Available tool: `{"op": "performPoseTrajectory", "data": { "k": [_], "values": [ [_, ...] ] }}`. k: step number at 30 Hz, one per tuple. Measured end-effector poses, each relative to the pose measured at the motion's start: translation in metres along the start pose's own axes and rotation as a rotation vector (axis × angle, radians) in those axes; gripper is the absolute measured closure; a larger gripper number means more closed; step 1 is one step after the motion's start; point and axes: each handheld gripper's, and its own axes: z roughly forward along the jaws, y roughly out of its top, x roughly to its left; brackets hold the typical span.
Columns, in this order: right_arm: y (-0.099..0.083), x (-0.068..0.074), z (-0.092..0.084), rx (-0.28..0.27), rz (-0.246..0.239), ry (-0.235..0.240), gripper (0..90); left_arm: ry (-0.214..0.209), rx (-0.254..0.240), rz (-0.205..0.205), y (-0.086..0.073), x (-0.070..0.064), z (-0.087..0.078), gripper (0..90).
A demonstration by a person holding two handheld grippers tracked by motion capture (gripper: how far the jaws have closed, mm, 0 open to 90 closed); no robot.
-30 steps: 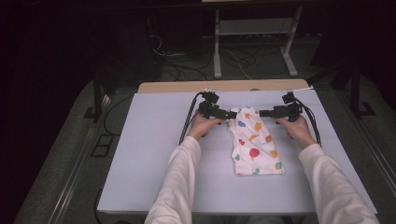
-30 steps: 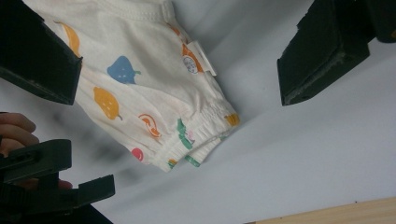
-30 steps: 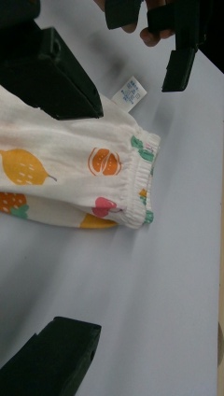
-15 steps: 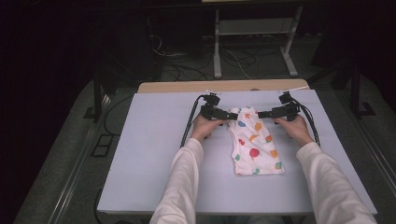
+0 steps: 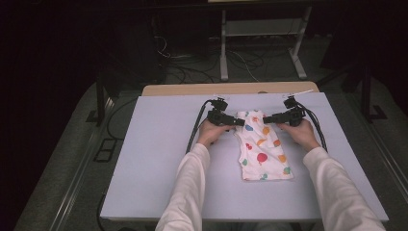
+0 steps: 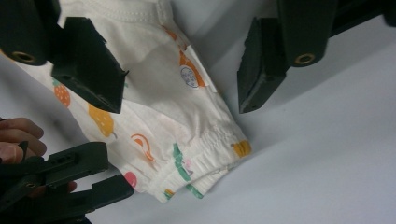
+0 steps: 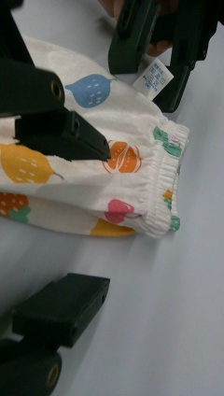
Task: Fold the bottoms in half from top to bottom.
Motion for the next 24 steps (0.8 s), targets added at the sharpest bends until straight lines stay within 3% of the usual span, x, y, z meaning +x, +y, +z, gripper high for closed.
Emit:
{"op": "performPoseTrajectory", "data": {
  "k": [9,12,24],
  "values": [
    [-0.0016,0.0009,0.0039,0.011,0.002,0.026,46.5,0.003,0.012,-0.010,-0.0022,0.0032,0.0030,52.7],
    [-0.0016,0.0008,0.0044,0.004,0.006,0.033,50.0,0.037,0.027,0.004,-0.0022,0.0019,0.0041,63.9],
    [-0.0032,-0.0035,0.0104,-0.007,0.036,0.045,58.3,0.032,0.025,0.010,-0.0033,0.0006,0.0086,76.3]
  ]
}}
